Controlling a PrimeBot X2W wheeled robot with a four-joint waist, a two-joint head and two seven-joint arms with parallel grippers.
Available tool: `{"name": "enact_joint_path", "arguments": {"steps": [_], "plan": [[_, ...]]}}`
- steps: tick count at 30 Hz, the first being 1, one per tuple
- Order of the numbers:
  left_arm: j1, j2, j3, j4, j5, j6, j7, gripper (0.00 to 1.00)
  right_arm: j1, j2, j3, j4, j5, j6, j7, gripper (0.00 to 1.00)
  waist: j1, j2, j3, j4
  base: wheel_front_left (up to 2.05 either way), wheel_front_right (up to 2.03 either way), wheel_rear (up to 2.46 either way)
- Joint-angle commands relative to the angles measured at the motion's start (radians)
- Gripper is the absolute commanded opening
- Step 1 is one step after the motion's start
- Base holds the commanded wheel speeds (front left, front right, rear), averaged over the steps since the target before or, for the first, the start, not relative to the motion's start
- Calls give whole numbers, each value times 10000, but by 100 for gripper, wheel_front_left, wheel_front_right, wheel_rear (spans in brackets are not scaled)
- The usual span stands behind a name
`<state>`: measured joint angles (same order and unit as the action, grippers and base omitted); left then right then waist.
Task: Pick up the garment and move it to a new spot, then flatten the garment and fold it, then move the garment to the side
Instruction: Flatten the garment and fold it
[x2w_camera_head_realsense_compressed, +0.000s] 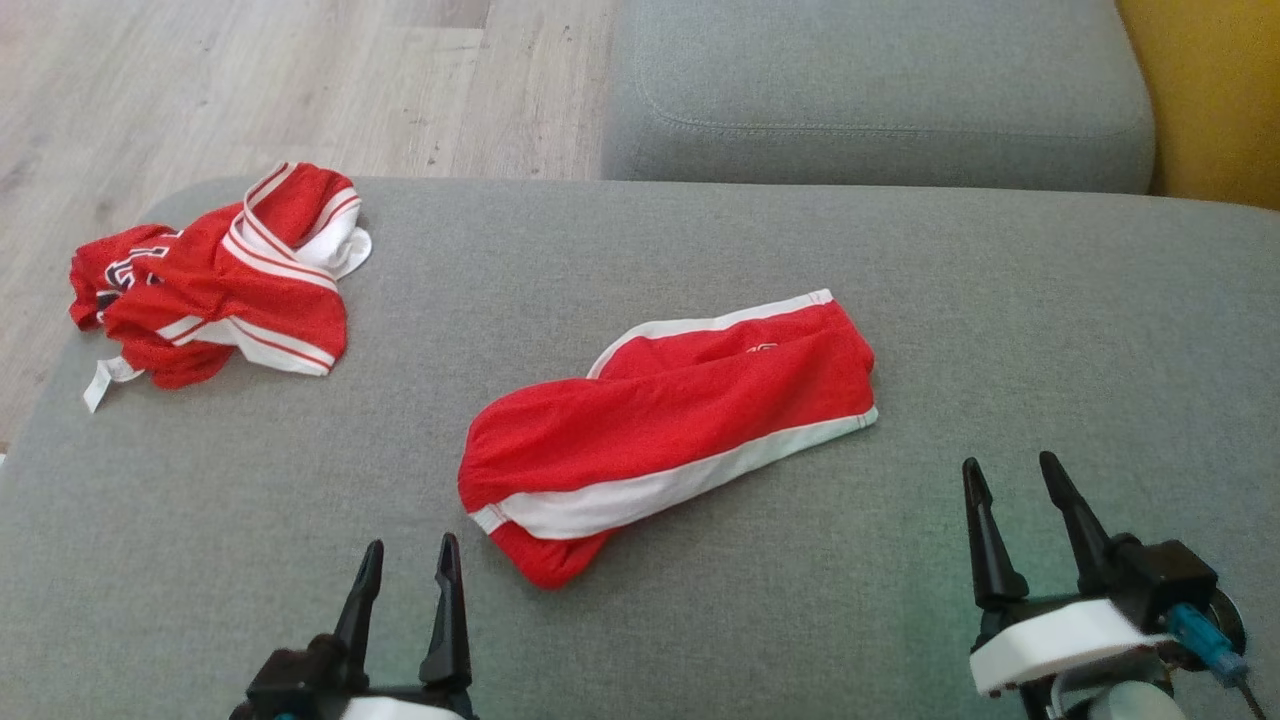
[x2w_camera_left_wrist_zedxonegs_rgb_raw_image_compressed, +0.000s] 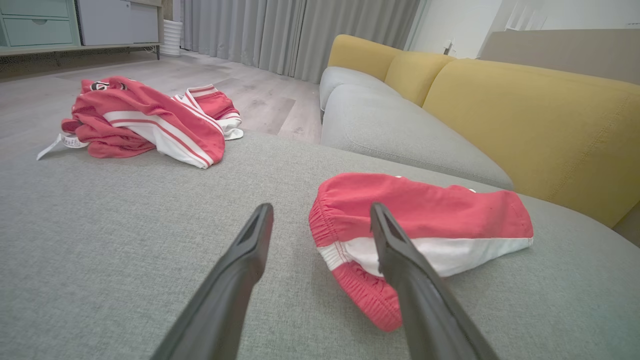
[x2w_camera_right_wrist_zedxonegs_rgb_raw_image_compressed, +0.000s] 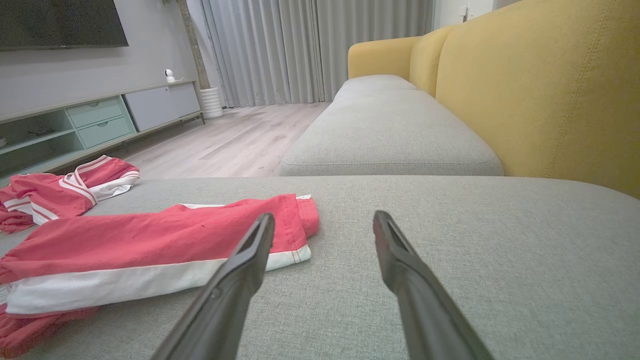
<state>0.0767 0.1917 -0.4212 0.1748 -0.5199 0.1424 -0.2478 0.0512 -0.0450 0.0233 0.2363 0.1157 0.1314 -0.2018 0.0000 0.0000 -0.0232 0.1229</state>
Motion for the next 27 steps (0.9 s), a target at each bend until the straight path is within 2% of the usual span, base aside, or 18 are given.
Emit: {"name": "enact_joint_path", "arguments": {"steps": [1,7,13,20,27], "plan": [[-417,108,273,-329,-21,71,-52,100,-276,-52,253,-393,-16,-7,-17,100,0,0,25,-5,0,0,0],[-780,77,23,-29,-5,12,415,100,-371,-52,289,-552,-136,-7,36,100,0,0,350,-72,0,0,0],[-1553,-157,-181,1051,-234,-218,1076,100,-599,-52,439,-708,-285,-7,143,100,0,0,860,-287,0,0,0],[-2301,-381,-157,2151,-566,-656,1116,100,-772,-52,446,-775,-451,-7,211,100,0,0,1246,-534,0,0,0],[-2677,-448,-113,2792,-708,-886,952,100,-807,-52,484,-793,-496,-7,209,100,0,0,1348,-637,0,0,0]]}}
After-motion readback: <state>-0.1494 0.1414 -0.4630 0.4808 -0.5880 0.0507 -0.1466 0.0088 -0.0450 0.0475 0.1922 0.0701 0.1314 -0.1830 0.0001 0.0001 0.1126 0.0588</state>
